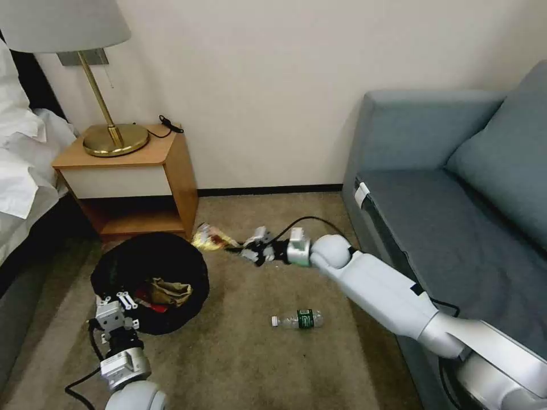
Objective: Pick up the trash bin, then pick up the garbage on the floor and place it into the trash bin.
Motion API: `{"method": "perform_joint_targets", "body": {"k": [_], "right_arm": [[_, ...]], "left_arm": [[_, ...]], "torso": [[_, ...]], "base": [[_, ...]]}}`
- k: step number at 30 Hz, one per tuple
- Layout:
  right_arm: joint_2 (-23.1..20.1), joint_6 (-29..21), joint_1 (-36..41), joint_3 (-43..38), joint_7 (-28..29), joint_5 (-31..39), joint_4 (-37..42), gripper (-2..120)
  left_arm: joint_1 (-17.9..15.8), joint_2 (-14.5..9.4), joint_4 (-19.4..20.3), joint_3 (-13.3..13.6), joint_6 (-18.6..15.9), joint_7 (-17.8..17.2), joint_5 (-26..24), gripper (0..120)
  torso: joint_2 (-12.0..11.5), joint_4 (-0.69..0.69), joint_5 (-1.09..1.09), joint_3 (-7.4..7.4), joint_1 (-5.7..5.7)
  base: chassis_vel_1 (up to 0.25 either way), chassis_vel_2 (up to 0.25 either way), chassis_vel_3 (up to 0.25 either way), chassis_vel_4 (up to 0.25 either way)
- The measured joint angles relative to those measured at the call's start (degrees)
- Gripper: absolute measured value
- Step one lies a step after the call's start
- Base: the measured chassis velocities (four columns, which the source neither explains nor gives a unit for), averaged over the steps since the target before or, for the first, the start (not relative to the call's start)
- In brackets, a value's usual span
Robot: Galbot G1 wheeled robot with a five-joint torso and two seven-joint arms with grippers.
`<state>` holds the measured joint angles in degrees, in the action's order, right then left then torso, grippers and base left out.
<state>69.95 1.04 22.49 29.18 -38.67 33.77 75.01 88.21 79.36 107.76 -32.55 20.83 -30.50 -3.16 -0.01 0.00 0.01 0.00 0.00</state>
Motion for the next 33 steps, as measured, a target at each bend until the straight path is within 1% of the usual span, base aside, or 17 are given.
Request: {"method": "perform_joint_targets", "body": {"k": [5,8,10,13,15,16,20,21,24,25,26,30,31,32,33], "right_arm": [[2.11,-0.13,0.2,1.41,-0.07,-0.04,-0.55,7],[4.11,0.23,-0.72,2.53,0.36,-1.18,-3.47,7],[4.56,0.3,-1.06,2.82,0.55,-1.5,-4.2,7],[6.46,0.66,-2.26,3.89,1.44,-2.41,-6.84,10],[8.14,1.29,-2.6,4.26,1.86,-3.53,-8.86,19],[8.14,1.29,-2.6,4.26,1.86,-3.53,-8.86,19],[9.56,2.17,-2.5,4.39,2.6,-5.0,-10.22,36],[9.56,2.17,-2.5,4.39,2.6,-5.0,-10.22,36],[9.68,2.97,-2.54,4.33,2.69,-6.73,-11.03,51],[9.65,3.09,-2.59,4.29,2.69,-6.91,-11.14,54],[9.65,3.09,-2.59,4.29,2.69,-6.91,-11.14,54],[8.88,3.93,-2.69,3.57,2.67,-7.42,-11.11,73],[8.88,3.93,-2.69,3.57,2.67,-7.42,-11.11,73],[8.35,4.09,-2.69,3.22,2.63,-7.44,-10.61,78],[7.57,4.13,-2.69,2.91,2.58,-7.41,-9.87,81]], "left_arm": [[0.07,0.27,0.82,0.61,-0.67,0.78,0.06,0],[1.08,0.46,1.55,1.06,-0.5,2.16,0.02,0],[1.28,0.51,1.59,1.15,-0.29,2.4,0.02,0],[1.57,0.69,1.59,1.42,0.34,3.03,0.02,0],[1.58,0.88,1.6,1.58,0.5,3.26,0.02,0],[1.58,0.88,1.6,1.58,0.5,3.26,0.02,0],[1.42,0.81,1.57,1.61,0.52,3.39,0.02,0],[1.42,0.81,1.57,1.61,0.52,3.39,0.02,0],[1.25,0.6,1.31,1.55,0.53,3.42,0.02,0],[1.16,0.57,1.19,1.54,0.53,3.43,0.02,0],[1.16,0.57,1.19,1.54,0.53,3.43,0.02,0],[0.7,0.44,0.68,1.43,0.52,3.48,0.02,0],[0.7,0.44,0.68,1.43,0.52,3.48,0.02,0],[0.66,0.37,0.62,1.28,0.53,3.48,0.02,0],[0.66,0.18,0.56,1.07,0.52,3.49,0.02,0]], "torso": [[0.0,0.01,-0.01,0.0,0.0],[0.0,0.0,-0.01,0.0,0.0],[0.0,0.0,-0.02,0.0,0.0],[0.0,0.0,-0.02,0.0,0.0],[0.0,0.0,-0.02,0.0,0.0],[0.0,0.0,-0.02,0.0,0.0],[0.0,0.01,-0.02,0.0,0.0],[0.0,0.01,-0.02,0.0,0.0],[0.0,0.0,-0.02,0.0,0.0],[0.0,0.0,-0.01,0.0,0.0],[0.0,0.0,-0.01,0.0,0.0],[0.0,0.0,-0.01,0.0,0.0],[0.0,0.0,-0.01,0.0,0.0],[0.0,0.0,-0.01,0.0,0.0],[0.0,0.01,0.0,0.0,0.0]], "base": [[0.0,0.0,0.0,0.0],[0.0,0.0,0.0,0.0],[0.0,0.0,0.0,0.0],[0.0,0.0,0.0,0.0],[0.0,0.0,0.0,0.0],[0.0,0.0,0.0,0.0],[0.0,0.0,0.0,0.0],[0.0,0.0,0.0,0.0],[0.0,0.0,0.0,0.0],[0.0,0.0,0.0,0.0],[0.0,0.0,0.0,0.0],[0.0,0.0,0.0,0.0],[0.0,0.0,0.0,0.0],[0.0,0.0,0.0,0.0],[0.0,0.0,0.0,0.0]]}}
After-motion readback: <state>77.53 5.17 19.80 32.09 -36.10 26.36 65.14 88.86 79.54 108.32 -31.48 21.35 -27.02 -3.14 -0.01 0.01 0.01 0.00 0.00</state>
